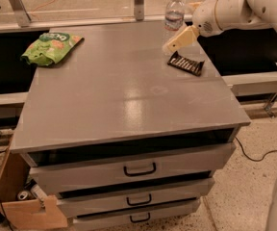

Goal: Pick water bottle

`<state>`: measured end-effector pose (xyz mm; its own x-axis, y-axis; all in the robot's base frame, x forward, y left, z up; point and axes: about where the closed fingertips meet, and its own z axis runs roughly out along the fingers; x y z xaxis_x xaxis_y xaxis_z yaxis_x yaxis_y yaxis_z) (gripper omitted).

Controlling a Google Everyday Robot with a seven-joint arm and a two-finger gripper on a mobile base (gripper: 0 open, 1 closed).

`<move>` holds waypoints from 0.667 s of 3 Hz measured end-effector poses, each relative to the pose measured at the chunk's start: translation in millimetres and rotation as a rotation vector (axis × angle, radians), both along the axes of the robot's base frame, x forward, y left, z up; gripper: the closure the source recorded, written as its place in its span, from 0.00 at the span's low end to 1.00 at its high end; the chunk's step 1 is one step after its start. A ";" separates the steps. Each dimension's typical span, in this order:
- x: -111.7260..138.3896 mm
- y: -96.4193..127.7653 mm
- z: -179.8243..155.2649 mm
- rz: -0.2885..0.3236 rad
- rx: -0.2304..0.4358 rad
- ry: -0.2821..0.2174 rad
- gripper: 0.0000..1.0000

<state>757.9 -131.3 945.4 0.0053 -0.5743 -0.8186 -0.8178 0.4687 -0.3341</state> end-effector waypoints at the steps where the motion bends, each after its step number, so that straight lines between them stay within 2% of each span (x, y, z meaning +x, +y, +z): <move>1: 21.5 9.6 9.4 -0.027 0.070 -0.045 0.00; 2: 46.9 4.6 17.7 -0.093 0.108 -0.089 0.00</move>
Offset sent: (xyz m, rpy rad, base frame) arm 0.0744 -0.0106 0.0325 0.1467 -0.1478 -0.1834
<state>804.8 -126.8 963.1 0.0311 -0.4847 -0.8741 -0.7385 0.5781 -0.3469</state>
